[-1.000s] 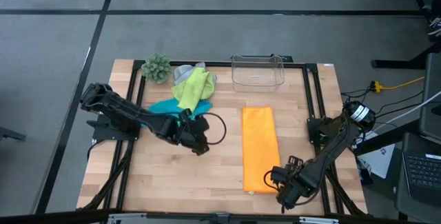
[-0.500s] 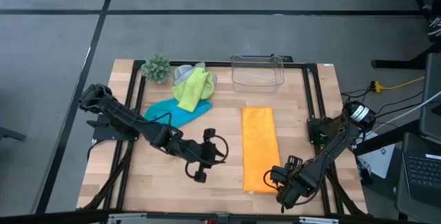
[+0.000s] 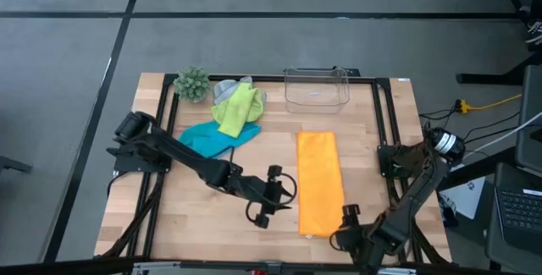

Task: Fold microfiber towels
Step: Fold the orange microfiber cloth

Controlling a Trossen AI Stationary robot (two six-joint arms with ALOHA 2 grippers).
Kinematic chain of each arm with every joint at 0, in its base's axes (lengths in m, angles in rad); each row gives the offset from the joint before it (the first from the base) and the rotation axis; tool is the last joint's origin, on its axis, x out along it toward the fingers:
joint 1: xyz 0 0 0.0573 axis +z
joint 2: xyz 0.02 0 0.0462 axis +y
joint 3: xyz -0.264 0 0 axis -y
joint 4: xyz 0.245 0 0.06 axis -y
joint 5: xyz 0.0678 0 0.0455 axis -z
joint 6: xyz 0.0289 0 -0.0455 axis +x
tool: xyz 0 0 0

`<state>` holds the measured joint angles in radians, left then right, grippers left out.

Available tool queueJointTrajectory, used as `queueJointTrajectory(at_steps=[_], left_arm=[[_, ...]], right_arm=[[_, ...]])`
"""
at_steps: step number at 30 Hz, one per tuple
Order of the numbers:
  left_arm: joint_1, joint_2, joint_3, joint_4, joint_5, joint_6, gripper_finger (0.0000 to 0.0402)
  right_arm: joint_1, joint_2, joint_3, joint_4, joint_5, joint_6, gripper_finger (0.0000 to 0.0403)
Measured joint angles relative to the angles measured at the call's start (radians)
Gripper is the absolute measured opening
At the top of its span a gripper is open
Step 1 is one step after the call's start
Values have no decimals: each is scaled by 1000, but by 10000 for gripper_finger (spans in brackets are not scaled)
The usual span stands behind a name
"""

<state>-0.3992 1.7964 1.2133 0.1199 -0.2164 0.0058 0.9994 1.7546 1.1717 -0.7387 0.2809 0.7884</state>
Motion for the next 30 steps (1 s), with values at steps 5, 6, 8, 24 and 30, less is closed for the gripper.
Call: queueJointTrajectory(at_steps=[5, 6, 8, 24, 30], left_arm=[[-13, 65, 0, 65, -1, -40, 143], [-16, 78, 0, 84, -1, -47, 143], [-22, 99, 0, 112, -2, -49, 144], [-49, 156, 0, 137, 0, -128, 144], [-49, 210, 0, 189, 12, -134, 144]], right_arm=[[8, 61, 0, -12, 14, -27, 253], [8, 75, 0, -9, 18, -17, 253], [9, 101, 0, -11, 25, -5, 253], [6, 195, 6, -29, 24, 50, 237], [-11, 196, 6, -25, -2, 46, 179]])
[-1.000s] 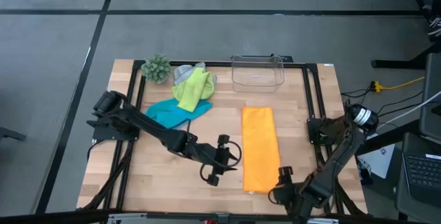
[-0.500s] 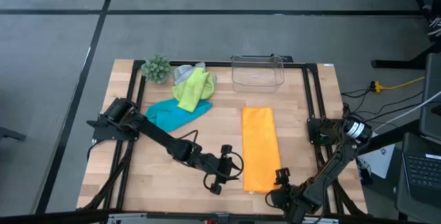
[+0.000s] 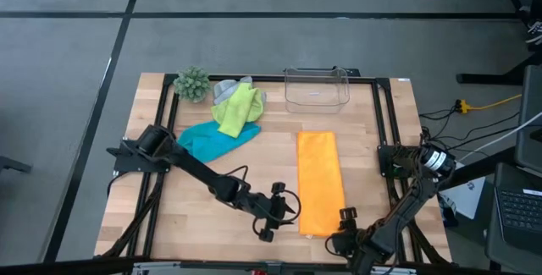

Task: Fold microfiber towels
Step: Fold the orange microfiber cloth

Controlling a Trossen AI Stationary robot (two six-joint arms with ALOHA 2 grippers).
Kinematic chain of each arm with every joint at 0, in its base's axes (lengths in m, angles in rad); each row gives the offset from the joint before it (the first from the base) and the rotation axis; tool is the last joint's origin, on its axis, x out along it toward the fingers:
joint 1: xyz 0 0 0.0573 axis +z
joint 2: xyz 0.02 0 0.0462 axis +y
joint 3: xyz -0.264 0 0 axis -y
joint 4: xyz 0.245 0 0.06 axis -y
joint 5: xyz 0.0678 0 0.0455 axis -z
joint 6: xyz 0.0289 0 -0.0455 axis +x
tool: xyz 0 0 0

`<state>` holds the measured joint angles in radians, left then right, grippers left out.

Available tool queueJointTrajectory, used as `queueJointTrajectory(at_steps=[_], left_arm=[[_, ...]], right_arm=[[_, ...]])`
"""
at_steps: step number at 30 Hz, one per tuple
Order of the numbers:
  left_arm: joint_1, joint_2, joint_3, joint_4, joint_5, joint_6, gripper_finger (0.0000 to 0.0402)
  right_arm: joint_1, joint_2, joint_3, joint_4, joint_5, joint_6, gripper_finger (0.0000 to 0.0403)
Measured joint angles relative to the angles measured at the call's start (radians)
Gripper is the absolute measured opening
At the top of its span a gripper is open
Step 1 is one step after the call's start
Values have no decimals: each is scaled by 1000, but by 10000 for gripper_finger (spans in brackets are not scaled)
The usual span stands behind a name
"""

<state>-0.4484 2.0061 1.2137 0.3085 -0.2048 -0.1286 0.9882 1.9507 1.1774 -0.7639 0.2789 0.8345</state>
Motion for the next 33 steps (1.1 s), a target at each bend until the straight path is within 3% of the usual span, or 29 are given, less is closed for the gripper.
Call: queueJointTrajectory(at_steps=[19, 28, 33], left_arm=[[0, 16, 0, 93, 69, -26, 144], [1, 19, 0, 91, 69, -26, 144], [8, 99, 1, 107, 92, -23, 144]], right_arm=[[-66, 2, -6, 25, -4, -27, 10], [-70, 11, 12, 33, 158, -30, 5], [-79, 11, 19, 35, 213, -30, 4]])
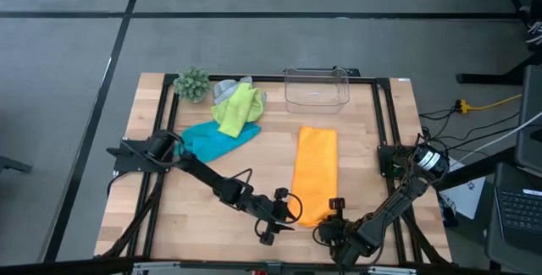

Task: Fold microfiber towels
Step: Fold the orange microfiber cloth

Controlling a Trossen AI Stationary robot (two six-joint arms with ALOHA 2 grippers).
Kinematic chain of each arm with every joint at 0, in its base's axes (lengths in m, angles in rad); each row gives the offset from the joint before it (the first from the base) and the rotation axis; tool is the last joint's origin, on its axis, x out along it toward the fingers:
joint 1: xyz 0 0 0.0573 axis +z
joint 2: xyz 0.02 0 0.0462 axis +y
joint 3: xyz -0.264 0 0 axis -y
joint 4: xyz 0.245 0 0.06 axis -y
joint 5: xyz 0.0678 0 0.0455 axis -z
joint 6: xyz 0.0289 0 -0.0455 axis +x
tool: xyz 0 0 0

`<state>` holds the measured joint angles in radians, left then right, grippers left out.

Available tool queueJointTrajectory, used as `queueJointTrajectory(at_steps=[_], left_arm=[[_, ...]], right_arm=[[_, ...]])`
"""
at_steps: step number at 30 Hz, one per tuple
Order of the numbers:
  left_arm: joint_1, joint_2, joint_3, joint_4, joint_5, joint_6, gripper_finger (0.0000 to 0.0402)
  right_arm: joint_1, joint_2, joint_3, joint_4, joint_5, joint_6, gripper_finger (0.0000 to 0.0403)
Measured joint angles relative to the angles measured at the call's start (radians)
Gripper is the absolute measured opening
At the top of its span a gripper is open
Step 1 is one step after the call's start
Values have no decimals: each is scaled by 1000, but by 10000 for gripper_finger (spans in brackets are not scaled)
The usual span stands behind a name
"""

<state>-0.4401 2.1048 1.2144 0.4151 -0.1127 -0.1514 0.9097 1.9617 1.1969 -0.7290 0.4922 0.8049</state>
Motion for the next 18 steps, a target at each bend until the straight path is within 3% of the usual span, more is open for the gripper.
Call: queueJointTrajectory(at_steps=[6, 12, 18], left_arm=[[10, 78, 68, 2, -4, -2, 144], [9, 86, 173, -228, -29, 12, 163], [15, 92, 186, -273, -65, 29, 172]], right_arm=[[-17, -1, 0, 7, -25, 1, 4], [-29, -3, 1, 17, -49, 1, 4], [-30, -4, 2, 43, -49, -2, 4]])
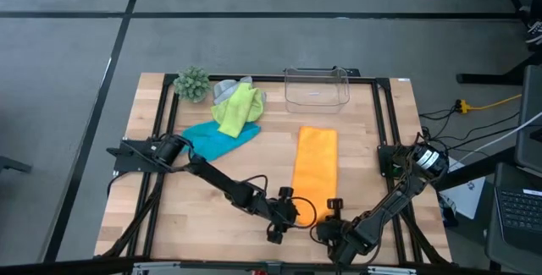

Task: Fold microfiber towels
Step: Fold the orange microfiber cloth

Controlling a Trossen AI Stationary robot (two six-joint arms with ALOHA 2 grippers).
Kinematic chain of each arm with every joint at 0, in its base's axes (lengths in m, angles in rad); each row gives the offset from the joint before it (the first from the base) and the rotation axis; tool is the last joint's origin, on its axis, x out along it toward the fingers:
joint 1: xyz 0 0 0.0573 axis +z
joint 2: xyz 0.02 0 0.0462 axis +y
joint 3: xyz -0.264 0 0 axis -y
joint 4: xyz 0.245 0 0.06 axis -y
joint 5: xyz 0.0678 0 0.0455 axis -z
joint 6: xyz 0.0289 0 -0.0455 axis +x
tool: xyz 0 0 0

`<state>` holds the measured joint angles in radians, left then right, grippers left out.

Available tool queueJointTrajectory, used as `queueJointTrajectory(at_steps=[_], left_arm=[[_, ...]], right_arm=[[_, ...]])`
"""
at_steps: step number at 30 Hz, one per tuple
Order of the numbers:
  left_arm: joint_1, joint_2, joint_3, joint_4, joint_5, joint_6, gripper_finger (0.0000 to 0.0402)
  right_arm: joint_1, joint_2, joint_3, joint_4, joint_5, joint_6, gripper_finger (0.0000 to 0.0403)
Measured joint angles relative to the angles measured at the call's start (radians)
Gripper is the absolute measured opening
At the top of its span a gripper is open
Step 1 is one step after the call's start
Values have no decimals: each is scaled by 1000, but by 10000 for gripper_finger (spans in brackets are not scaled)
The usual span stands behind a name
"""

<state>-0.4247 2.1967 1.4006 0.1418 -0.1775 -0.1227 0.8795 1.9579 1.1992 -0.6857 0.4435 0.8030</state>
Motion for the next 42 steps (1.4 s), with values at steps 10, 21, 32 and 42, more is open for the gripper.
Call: queueJointTrajectory(at_steps=[10, 21, 32, 42], left_arm=[[10, 43, 1, 26, 56, -6, 173], [8, 74, 12, 63, 45, -32, 173], [-29, 68, 64, 35, -24, 30, 173], [-28, 82, 84, 4, -19, 28, 173]], right_arm=[[-3, -2, 1, 22, 8, 4, 4], [-19, -2, 2, 40, -2, 30, 4], [-19, -4, 2, 39, -103, 83, 4], [-22, -4, 2, 45, -105, 82, 7]])
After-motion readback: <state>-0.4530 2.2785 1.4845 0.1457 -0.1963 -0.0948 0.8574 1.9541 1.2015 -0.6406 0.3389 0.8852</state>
